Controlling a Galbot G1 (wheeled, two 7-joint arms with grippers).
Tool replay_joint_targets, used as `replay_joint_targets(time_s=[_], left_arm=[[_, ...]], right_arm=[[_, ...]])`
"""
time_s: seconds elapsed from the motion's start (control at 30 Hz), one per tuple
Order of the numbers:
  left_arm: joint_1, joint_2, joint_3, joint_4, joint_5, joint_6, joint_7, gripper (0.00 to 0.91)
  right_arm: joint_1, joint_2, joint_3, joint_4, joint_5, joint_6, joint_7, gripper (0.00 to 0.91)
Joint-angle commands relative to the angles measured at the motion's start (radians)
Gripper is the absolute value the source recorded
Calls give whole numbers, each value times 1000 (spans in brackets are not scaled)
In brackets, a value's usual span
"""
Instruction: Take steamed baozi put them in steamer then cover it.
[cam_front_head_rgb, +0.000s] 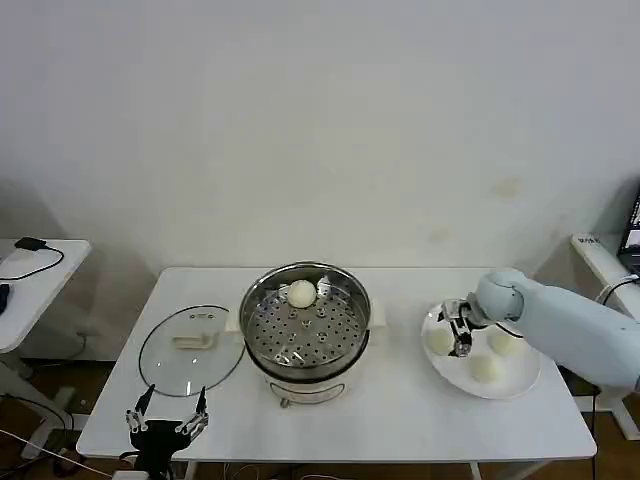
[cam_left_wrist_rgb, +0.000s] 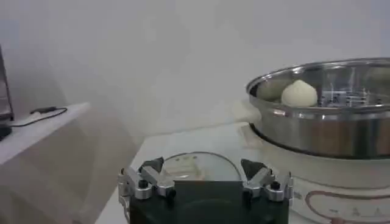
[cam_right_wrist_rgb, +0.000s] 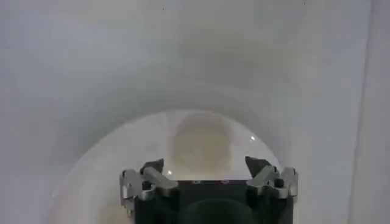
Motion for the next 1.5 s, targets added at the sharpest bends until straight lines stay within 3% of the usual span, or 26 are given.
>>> replay_joint_targets(time_s=[0.03,0.23,0.63,0.87,1.23,1.5], left_arm=[[1,0,0,1,0,0,0,907],[0,-1,-1,1,-1,0,0,907],[-1,-5,0,1,0,0,-1,907],[0,-6,1,-6,0,0,-1,907],[-13,5,5,-10,-1,5,0,907],[-44,41,-1,-7,-22,14,-3,907]], right_arm=[[-13,43,15,-60,-12,-1,-6,826],[-24,44,25,-65,-19,-5,-10,776],[-5,5,25,-18,-13,-17,-31,564],[48,-54,21,37,8,-24,-31,554],[384,-161,-124,207,170,-56,-41,564],[650,-66,-282,336,347,-138,-9,574]])
